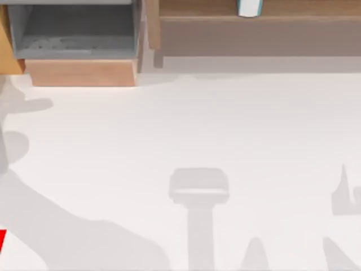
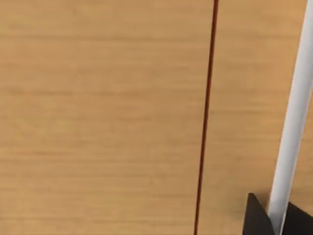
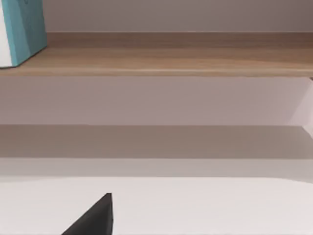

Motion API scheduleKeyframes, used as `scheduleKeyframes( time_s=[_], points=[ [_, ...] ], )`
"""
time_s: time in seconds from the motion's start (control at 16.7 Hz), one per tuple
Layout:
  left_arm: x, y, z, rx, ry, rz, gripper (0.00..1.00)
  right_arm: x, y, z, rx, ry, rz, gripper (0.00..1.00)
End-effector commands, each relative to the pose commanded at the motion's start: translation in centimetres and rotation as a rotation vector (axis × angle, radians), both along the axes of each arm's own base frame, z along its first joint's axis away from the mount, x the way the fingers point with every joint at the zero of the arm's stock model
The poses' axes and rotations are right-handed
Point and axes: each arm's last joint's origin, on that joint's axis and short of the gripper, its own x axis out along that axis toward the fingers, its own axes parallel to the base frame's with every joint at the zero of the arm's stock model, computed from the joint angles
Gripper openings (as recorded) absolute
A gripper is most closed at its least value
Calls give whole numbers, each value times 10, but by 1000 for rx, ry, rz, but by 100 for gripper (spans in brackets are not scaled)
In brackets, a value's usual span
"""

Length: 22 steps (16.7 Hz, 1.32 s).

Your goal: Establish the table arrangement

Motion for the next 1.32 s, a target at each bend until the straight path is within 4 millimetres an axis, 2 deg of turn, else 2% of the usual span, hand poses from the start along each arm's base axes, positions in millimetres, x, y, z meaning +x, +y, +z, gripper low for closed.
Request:
scheduleKeyframes(
  time_s=[0.06,0.84,1.32],
  points=[
    [0,0,0,0,0,0,0,0,0,0,0,0,0,100],
    [0,0,0,0,0,0,98,0,0,0,0,0,0,100],
    [0,0,0,0,0,0,100,0,0,0,0,0,0,100]
  ],
)
